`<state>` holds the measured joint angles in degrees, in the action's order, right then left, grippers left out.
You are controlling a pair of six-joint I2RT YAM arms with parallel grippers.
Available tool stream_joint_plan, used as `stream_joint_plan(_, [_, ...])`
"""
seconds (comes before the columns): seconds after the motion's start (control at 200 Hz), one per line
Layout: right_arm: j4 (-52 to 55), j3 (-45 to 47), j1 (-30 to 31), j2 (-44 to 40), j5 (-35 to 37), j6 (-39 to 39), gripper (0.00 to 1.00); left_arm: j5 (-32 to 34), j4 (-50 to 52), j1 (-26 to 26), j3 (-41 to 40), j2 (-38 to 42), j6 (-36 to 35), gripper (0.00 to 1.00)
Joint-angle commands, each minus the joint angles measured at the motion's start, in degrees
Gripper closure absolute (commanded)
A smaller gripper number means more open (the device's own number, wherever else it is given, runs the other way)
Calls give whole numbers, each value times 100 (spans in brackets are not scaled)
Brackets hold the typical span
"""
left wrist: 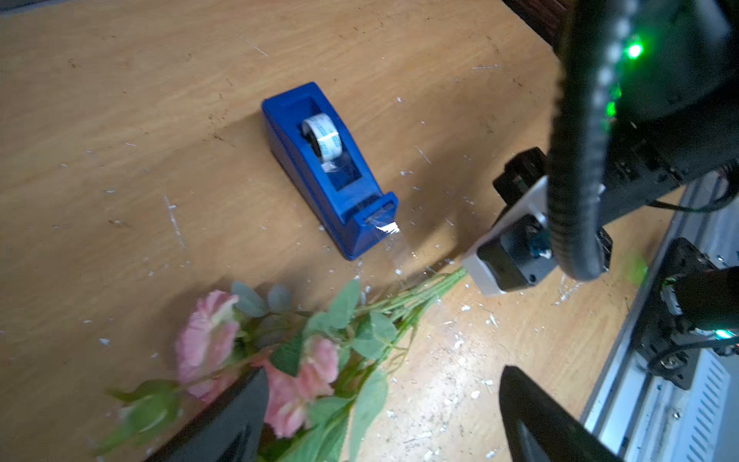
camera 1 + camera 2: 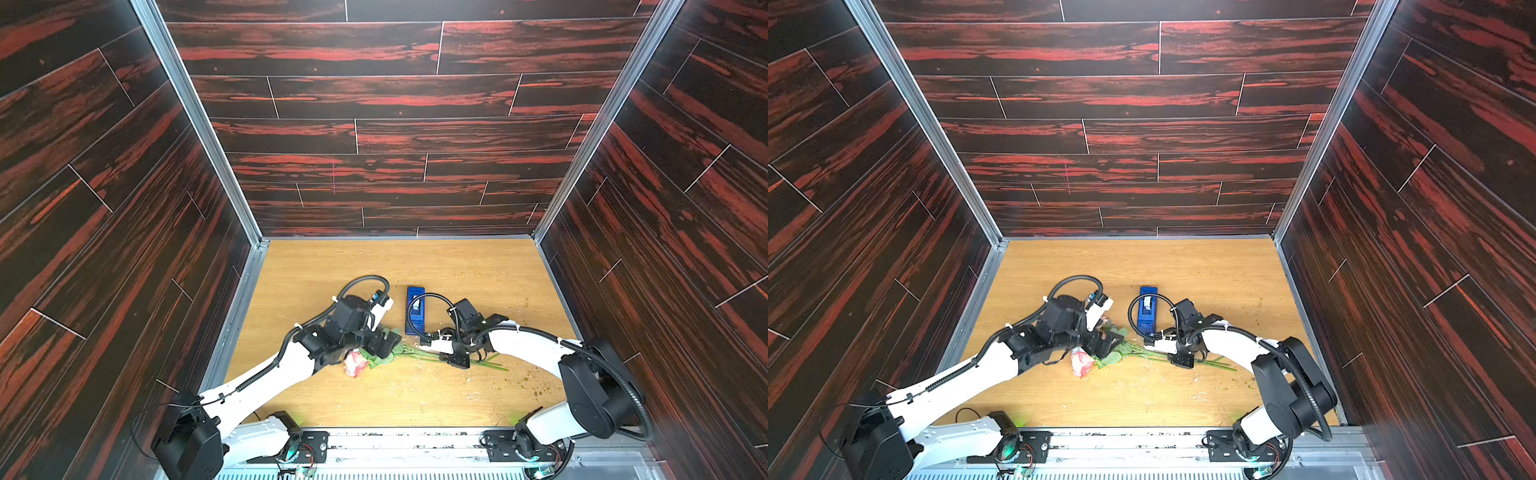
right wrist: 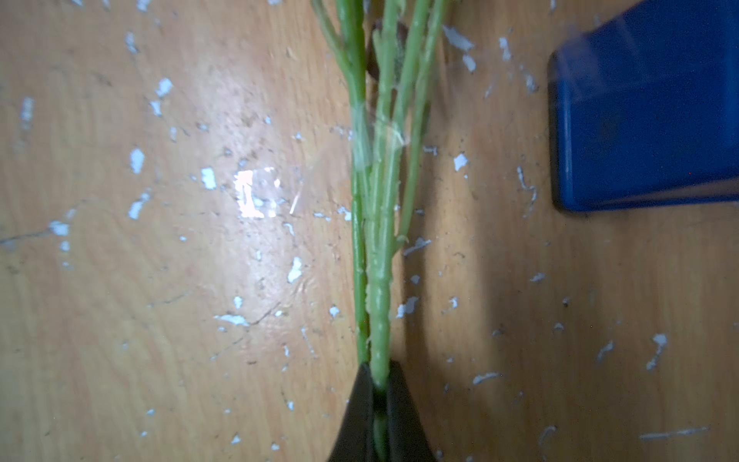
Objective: Wrap bouquets with tape
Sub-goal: Pick up the unwrapped bouquet from the center of the board.
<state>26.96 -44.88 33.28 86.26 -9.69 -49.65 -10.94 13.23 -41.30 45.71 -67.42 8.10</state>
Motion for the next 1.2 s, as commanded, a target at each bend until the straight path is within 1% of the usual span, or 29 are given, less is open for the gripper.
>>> stream_joint_plan(0.0, [150, -178, 37, -335, -514, -11, 100, 203, -120, -159, -70, 169, 261, 7])
stream_joint_plan(0.22, [293, -188, 38, -311, -575, -89, 100, 386, -123, -346, -202, 363, 534, 7])
stream_joint_plan(0.326, [253, -178, 28, -361, -761, -22, 100, 409, -137, -404, -299, 547, 729, 8])
stream_joint_plan(0.466, [283, -257, 20, -408, -928, 67, 100, 630, -78, -681, -518, 770, 988, 8])
stream_joint_plan(0.591, [288, -310, -27, -391, -930, 44, 100, 928, -374, -1137, -860, 985, 1604, 8])
stream_joint_plan(0.726, [250, -315, -196, -364, -981, 4, 100, 1644, -1184, -1860, -1334, 1049, 2467, 8])
stream_joint_plan(0.772, [260, -334, -261, -381, -980, -12, 100, 1878, -1399, -2039, -1459, 955, 2728, 9])
stream_joint_plan(0.782, [264, -343, -271, -384, -1120, -17, 100, 1918, -1450, -2082, -1490, 927, 2788, 9])
stream_joint_plan(0.802, [285, -353, -285, -402, -1184, -25, 100, 2007, -1530, -2148, -1530, 860, 2888, 9])
stream_joint_plan(0.862, [373, -396, -303, -446, -1190, -55, 100, 2244, -1701, -2307, -1620, 609, 3220, 9])
stream_joint_plan(0.962, [433, -420, -326, -505, -1303, -32, 100, 2279, -2375, -2447, -1756, 114, 3640, 9])
stream_joint_plan(1.072, [541, -490, -328, -453, -1414, -19, 100, 2307, -3406, -2450, -1893, -449, 4076, 9])
stream_joint_plan(1.197, [604, -561, -338, -467, -1514, 38, 100, 2331, -3689, -2449, -1669, -1098, 4411, 9])
